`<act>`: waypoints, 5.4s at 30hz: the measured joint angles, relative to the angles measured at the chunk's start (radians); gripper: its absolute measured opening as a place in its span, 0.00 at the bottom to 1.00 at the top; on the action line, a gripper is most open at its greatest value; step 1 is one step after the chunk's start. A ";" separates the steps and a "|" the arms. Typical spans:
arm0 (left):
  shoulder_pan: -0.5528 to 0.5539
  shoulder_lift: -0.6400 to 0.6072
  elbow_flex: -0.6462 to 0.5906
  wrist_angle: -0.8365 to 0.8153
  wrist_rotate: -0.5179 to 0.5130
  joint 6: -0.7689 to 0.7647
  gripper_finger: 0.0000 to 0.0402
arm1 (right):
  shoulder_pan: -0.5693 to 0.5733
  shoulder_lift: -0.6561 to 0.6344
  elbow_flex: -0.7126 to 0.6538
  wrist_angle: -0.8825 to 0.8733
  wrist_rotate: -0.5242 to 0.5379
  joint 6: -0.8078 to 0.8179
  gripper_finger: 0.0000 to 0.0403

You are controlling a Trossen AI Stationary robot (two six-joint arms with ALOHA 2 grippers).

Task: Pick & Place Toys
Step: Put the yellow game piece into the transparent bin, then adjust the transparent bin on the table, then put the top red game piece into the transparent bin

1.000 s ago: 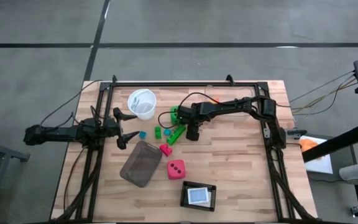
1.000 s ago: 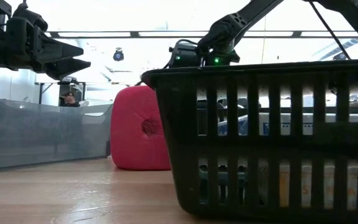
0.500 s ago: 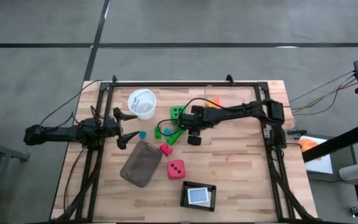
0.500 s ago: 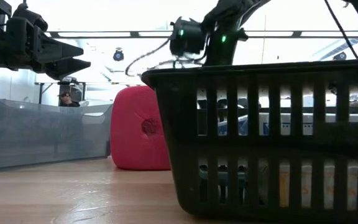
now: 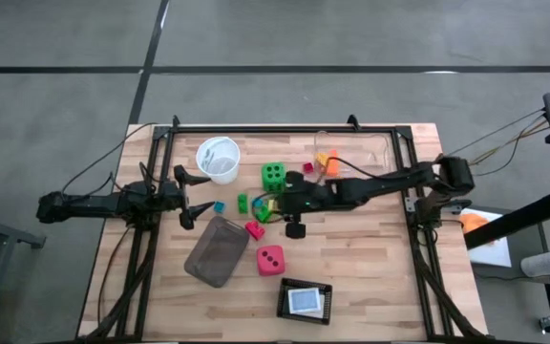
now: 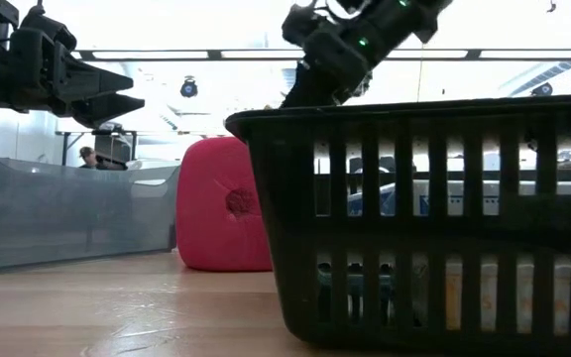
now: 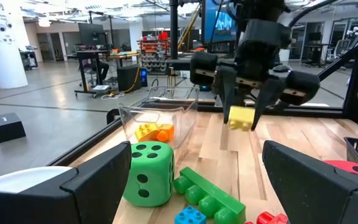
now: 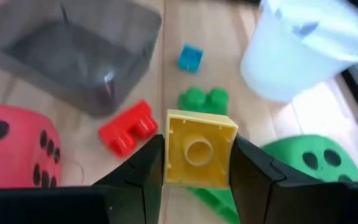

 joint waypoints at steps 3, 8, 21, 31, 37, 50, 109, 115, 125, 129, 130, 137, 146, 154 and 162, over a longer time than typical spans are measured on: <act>0.000 0.000 0.000 0.000 0.000 0.000 0.90 | 0.000 -0.053 -0.123 0.182 -0.019 -0.006 0.34; 0.000 0.000 0.000 0.000 0.000 0.000 0.90 | -0.031 -0.155 -0.284 0.303 -0.006 -0.001 0.35; 0.000 0.000 0.000 0.004 0.000 -0.001 0.90 | -0.235 -0.503 -0.518 0.259 0.294 0.083 0.35; 0.001 0.000 0.000 0.008 0.000 -0.001 0.90 | -0.430 -0.515 -0.533 0.006 0.295 0.218 0.35; 0.001 0.000 0.000 0.008 0.000 -0.001 0.90 | -0.444 -0.433 -0.533 -0.006 0.270 0.240 0.35; 0.001 0.000 0.000 0.007 0.000 -0.001 0.90 | -0.444 -0.361 -0.489 -0.005 0.270 0.244 0.52; 0.000 0.000 0.000 -0.008 0.000 -0.001 0.90 | -0.371 0.344 0.517 -0.815 0.276 -0.036 0.05; 0.000 0.000 0.000 -0.009 0.000 -0.001 0.90 | -0.387 0.353 0.529 -0.901 0.276 -0.017 0.04; 0.001 0.000 0.000 -0.008 0.000 -0.001 0.90 | -0.395 0.338 0.520 -1.031 0.274 0.039 0.04; 0.001 0.000 0.000 -0.008 0.000 -0.001 0.90 | -0.395 0.338 0.520 -1.033 0.274 0.044 0.04; 0.001 0.000 0.000 -0.007 0.000 -0.001 0.90 | -0.395 0.338 0.519 -1.031 0.274 0.041 0.04; 0.001 0.000 0.000 -0.007 0.000 -0.001 0.90 | -0.395 0.337 0.521 -1.003 0.214 -0.057 0.04; 0.001 0.000 0.000 -0.007 0.000 -0.001 0.90 | -0.395 0.337 0.522 -0.978 0.037 -0.155 0.04; 0.001 0.000 0.000 -0.007 0.000 -0.001 0.90 | -0.395 0.337 0.521 -0.984 0.000 -0.195 0.05; 0.001 0.000 0.000 -0.006 0.000 -0.001 0.90 | -0.391 0.337 0.519 -0.992 -0.001 -0.242 0.05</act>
